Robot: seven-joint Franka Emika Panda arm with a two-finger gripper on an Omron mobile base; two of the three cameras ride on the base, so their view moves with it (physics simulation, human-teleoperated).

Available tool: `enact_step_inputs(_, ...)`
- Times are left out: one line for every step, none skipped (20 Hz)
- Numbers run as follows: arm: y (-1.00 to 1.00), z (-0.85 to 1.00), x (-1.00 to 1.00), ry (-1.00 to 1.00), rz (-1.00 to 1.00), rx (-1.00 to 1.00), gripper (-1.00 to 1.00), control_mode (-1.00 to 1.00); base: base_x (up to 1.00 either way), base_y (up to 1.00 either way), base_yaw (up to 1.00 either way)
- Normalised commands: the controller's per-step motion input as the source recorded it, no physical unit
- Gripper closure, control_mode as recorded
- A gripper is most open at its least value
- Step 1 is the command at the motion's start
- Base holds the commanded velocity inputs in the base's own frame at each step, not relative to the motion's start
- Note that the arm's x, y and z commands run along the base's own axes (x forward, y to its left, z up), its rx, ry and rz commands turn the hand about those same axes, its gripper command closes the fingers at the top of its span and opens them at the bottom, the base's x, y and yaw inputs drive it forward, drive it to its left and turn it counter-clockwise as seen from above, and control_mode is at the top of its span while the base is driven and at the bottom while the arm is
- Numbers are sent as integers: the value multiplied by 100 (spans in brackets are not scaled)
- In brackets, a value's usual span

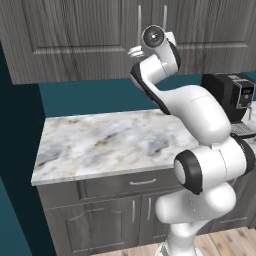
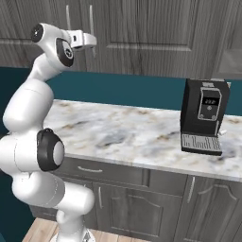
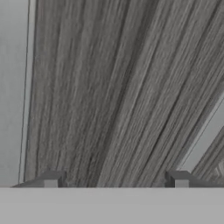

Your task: Close all open cabinet doors.

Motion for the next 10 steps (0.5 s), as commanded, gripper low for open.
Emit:
enact_step_inputs(0,-9,50,-19,-1,0,-100,-100,0,0,0)
enact_step_inputs(0,0,39,-13,0,0,-100,-100,0,0,0)
enact_step_inputs(-3,0,27,-5,0,0,-100,-100,0,0,0)
enact_step_inputs(-5,0,9,0,0,0,-100,-100,0,0,0)
enact_step_inputs(-8,0,0,4,0,0,-100,-100,0,0,0)
enact_step_inputs(-13,0,0,7,0,0,-100,-100,0,0,0)
enact_step_inputs(-9,2,0,8,0,0,-100,-100,0,0,0)
enact_step_inputs(-3,4,0,4,0,0,-100,-100,0,0,0)
enact_step_inputs(0,4,-6,0,0,0,-100,-100,0,0,0)
enact_step_inputs(0,3,-16,0,0,0,-100,-100,0,0,0)
